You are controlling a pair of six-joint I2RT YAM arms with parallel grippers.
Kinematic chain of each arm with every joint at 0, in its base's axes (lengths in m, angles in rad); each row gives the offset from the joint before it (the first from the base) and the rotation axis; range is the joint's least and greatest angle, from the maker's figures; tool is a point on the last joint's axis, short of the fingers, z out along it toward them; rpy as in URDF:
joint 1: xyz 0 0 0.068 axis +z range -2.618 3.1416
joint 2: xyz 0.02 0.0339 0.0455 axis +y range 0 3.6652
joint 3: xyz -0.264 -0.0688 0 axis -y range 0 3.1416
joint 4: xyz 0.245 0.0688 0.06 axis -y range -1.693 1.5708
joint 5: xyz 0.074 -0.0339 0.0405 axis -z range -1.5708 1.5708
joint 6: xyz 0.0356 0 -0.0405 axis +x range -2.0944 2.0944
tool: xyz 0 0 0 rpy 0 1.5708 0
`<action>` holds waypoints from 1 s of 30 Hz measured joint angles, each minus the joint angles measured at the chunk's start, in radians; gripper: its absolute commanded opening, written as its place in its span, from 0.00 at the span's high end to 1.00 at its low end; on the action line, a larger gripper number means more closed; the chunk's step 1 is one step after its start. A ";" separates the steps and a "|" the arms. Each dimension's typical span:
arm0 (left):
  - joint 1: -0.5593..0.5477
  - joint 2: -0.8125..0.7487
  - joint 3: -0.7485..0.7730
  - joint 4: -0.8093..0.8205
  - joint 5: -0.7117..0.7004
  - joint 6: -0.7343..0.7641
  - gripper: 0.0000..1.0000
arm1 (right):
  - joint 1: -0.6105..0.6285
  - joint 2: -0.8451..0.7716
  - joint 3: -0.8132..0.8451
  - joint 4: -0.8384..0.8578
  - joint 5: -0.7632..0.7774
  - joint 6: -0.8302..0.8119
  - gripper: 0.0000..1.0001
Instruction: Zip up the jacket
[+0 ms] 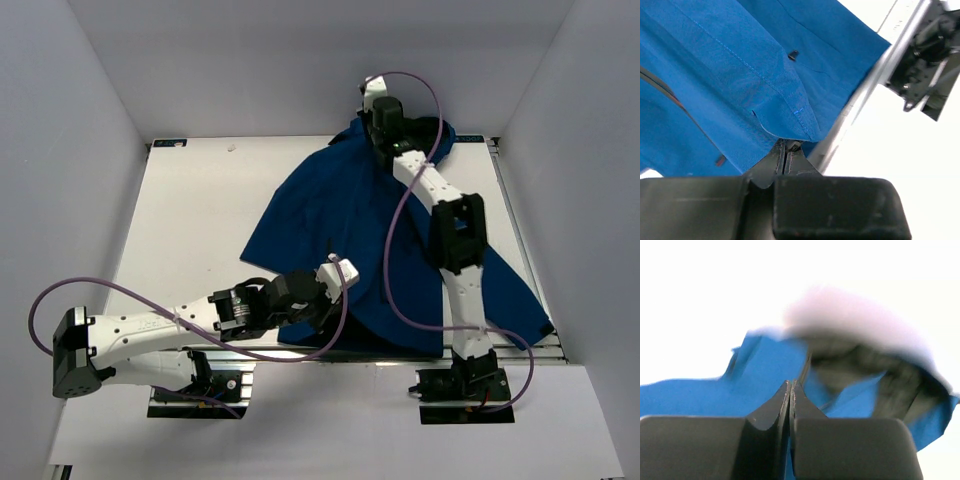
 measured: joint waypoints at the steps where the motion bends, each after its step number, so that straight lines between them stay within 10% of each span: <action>1: 0.000 0.000 -0.002 -0.004 0.013 -0.018 1.00 | -0.008 0.070 0.095 0.014 0.026 -0.016 1.00; 5: 0.000 -0.013 -0.021 -0.032 0.045 -0.101 1.00 | -0.028 0.304 0.368 0.144 0.111 -0.090 1.00; 22: -0.008 -0.047 -0.153 -0.306 0.258 -0.461 1.00 | -0.232 0.372 0.407 0.503 0.050 -0.026 1.00; 23: -0.008 -0.036 -0.151 -0.317 0.261 -0.468 0.71 | -0.240 0.366 0.380 0.511 0.032 -0.016 1.00; 26: -0.009 0.032 -0.104 -0.375 0.255 -0.475 0.26 | -0.237 0.352 0.311 0.493 -0.031 0.014 0.98; 28: -0.012 0.086 -0.050 -0.411 0.239 -0.470 0.02 | -0.223 0.318 0.233 0.458 -0.076 0.042 0.83; 30: -0.013 0.111 -0.004 -0.430 0.208 -0.463 0.02 | -0.209 0.264 0.150 0.412 -0.115 0.070 0.67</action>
